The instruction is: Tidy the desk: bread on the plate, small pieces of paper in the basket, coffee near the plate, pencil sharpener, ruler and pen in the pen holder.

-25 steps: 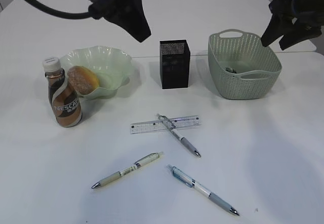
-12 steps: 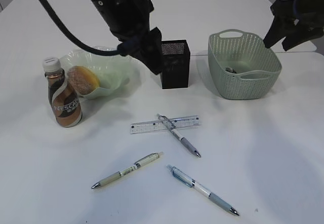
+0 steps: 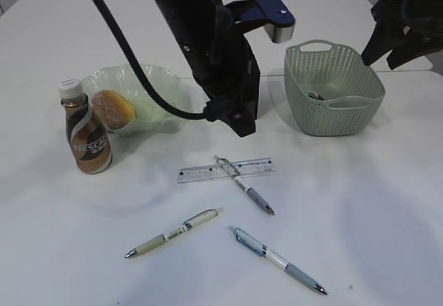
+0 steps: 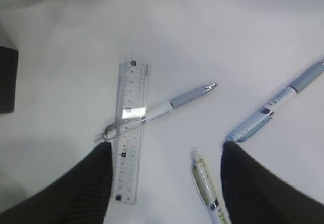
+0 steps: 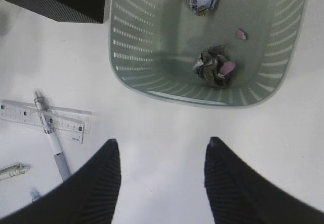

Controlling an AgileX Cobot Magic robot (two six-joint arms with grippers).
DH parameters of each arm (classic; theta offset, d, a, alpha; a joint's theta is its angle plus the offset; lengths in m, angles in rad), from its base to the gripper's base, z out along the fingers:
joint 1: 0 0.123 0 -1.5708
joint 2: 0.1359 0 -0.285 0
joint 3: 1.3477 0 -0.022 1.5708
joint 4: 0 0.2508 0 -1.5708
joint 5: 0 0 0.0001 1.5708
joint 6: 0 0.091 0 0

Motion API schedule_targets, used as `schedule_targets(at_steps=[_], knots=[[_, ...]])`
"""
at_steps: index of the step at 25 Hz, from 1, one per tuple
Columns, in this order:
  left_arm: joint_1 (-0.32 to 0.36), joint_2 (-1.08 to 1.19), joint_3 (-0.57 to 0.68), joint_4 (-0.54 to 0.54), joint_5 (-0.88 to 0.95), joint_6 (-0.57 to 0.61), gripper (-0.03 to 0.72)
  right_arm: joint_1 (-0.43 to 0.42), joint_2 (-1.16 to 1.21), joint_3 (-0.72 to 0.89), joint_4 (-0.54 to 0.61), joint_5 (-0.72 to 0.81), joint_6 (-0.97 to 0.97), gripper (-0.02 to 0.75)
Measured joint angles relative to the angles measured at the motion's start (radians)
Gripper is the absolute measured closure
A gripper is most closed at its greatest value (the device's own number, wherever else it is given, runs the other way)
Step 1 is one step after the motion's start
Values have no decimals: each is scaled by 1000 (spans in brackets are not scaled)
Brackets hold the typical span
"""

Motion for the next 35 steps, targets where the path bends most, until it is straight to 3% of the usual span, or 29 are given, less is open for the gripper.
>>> schedule_targets(at_steps=[35], knots=[[-19, 224, -5, 2, -242, 67, 213, 0, 0, 0, -26, -3, 0, 312]])
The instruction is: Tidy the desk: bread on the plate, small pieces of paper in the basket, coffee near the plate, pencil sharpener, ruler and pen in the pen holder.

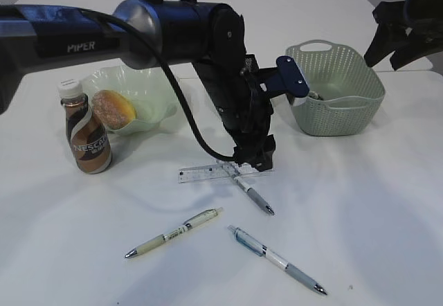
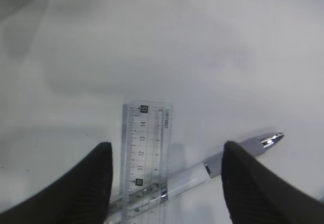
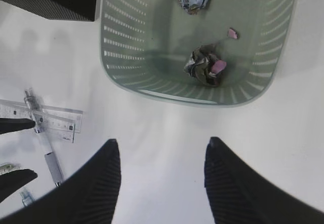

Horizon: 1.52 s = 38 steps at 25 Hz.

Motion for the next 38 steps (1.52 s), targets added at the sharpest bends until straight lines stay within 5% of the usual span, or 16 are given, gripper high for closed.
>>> schedule_targets(at_steps=[38], knots=[[0, 108, -6, 0, -130, 18, 232, 0, 0, 0, 0, 0, 0, 312]])
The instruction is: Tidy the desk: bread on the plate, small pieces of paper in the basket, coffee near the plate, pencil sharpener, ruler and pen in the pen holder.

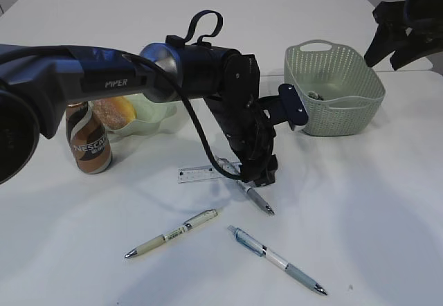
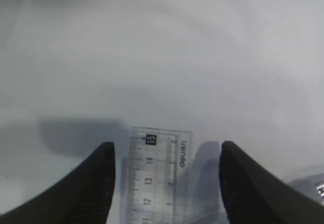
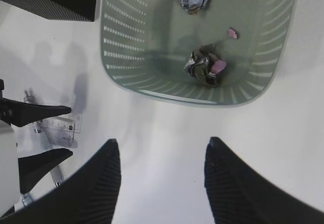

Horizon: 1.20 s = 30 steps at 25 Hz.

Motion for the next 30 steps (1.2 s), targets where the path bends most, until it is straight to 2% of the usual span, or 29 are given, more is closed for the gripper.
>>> schedule_targets(at_steps=[9, 19, 25, 30], knots=[[35, 2, 0, -4, -11, 0, 232, 0, 0, 0, 0, 0, 0, 312], [38, 12, 0, -46, -26, 0, 235, 0, 0, 0, 0, 0, 2, 312], [38, 12, 0, -68, -28, 0, 291, 0, 0, 0, 0, 0, 2, 312], [38, 12, 0, -76, -28, 0, 305, 0, 0, 0, 0, 0, 2, 312]])
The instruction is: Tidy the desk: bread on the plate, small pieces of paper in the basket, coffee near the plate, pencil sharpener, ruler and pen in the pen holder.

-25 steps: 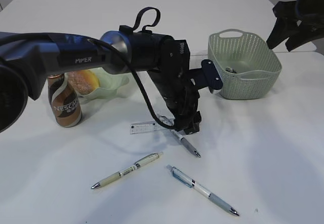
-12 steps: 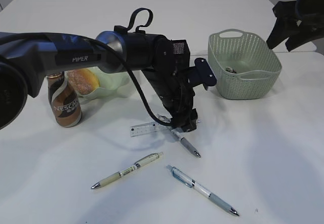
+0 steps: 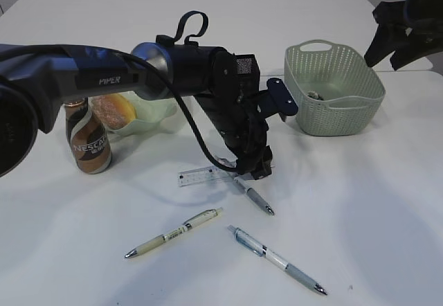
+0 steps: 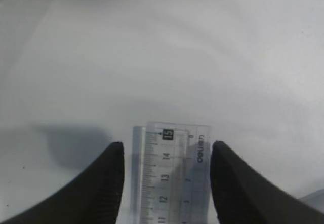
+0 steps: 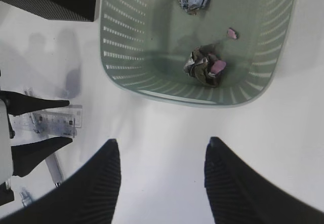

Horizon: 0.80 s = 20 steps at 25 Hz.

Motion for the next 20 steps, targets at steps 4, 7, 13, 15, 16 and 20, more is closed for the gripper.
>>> schedule_targets(at_steps=[4, 7, 13, 15, 16, 20], knots=[[0, 0, 0, 0, 0, 0, 306, 0, 0, 0, 0, 0, 0, 312], [0, 0, 0, 0, 0, 0, 306, 0, 0, 0, 4, 0, 0, 312], [0, 12, 0, -12, 0, 2, 321, 0, 0, 0, 8, 0, 0, 312], [0, 16, -4, -17, 0, 2, 342, 0, 0, 0, 9, 0, 0, 312], [0, 16, -4, -19, -2, 2, 351, 0, 0, 0, 11, 0, 0, 312], [0, 17, -4, -21, -2, 2, 387, 0, 0, 0, 11, 0, 0, 312]])
